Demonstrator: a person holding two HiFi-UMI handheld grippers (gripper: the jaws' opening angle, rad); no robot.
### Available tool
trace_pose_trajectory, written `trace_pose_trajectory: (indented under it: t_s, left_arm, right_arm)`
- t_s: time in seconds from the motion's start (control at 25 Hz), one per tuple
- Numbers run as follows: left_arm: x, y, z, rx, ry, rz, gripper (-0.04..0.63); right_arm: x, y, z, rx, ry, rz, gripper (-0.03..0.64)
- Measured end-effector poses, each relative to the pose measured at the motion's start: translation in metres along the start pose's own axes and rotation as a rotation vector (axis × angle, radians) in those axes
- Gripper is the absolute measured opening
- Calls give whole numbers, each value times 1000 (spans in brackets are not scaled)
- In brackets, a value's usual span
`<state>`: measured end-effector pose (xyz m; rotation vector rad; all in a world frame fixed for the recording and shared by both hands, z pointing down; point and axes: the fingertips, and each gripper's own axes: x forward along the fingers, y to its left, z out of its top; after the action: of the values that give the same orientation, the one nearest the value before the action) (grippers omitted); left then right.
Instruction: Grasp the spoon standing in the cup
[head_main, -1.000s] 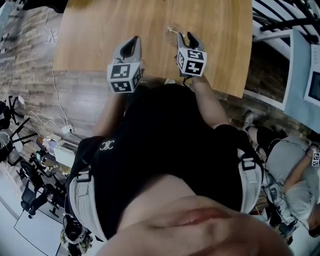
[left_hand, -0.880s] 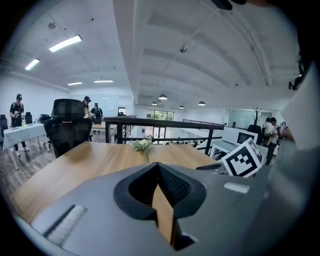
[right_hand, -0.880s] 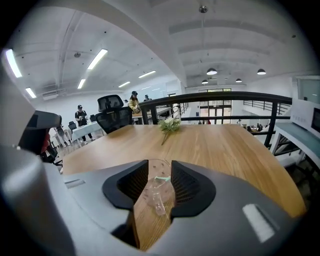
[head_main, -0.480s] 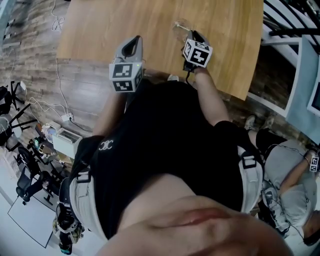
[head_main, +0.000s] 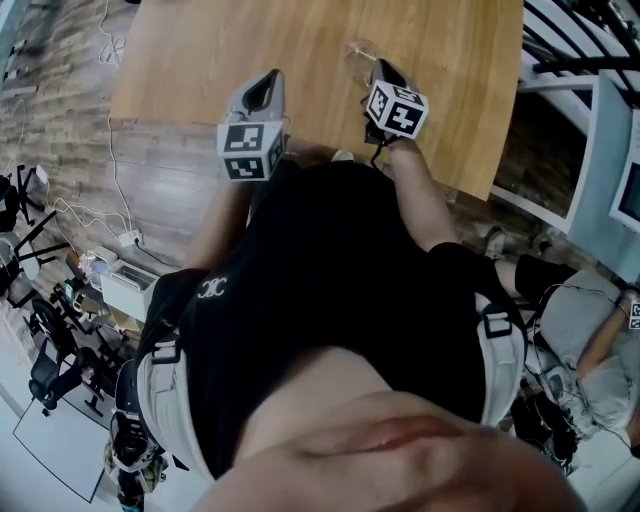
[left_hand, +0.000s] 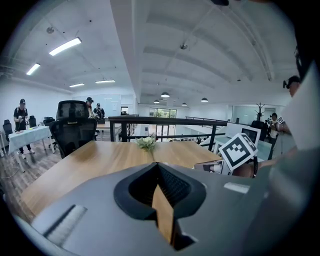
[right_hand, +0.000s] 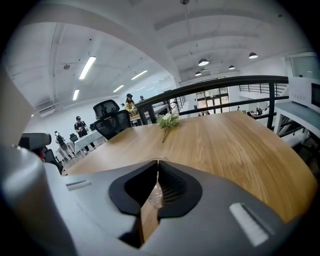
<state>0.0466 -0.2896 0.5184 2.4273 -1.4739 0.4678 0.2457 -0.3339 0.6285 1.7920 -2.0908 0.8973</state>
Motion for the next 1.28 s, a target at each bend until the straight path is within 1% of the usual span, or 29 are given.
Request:
trace_pose_trajectory:
  t_s: [0.12,0.24,0.4,0.56,0.64,0.76,0.96,1.08,1.28]
  left_arm:
    - [5,-3,3,0,-3,-4,12]
    - [11,-7,9,6,-24,-15,12]
    - [15,-14,16,7,-39,-34,12]
    - [22,-23,21,13,-56,-49,12]
    - [24,-27,26,1,-65,-54,12]
    - [27,-32,29,-18,-71,-69,12]
    - [33,-42,32,-16,-94,-91,12]
    - [35,-45,32,-21,-93,-103,12]
    - [37,-56,34,-7,-97,-127,12]
  right_arm:
    - [-8,8,14,-31,-35,32,8]
    - [-18,16,28,-67,-63,48,8]
    - [-35,28,45,-90,-96,89,8]
    - [-55,32,64,-117,-165,107,6]
    - [-66,31,74,-135,-220,88,6]
    - [-83,24,90,-167,-313,30,6]
    - [-115,17,107,-202,-435,-18,5]
    - [-129,17,110,-216,-466,-24,5]
    - [-133,15,101,-222,-448,-26,5]
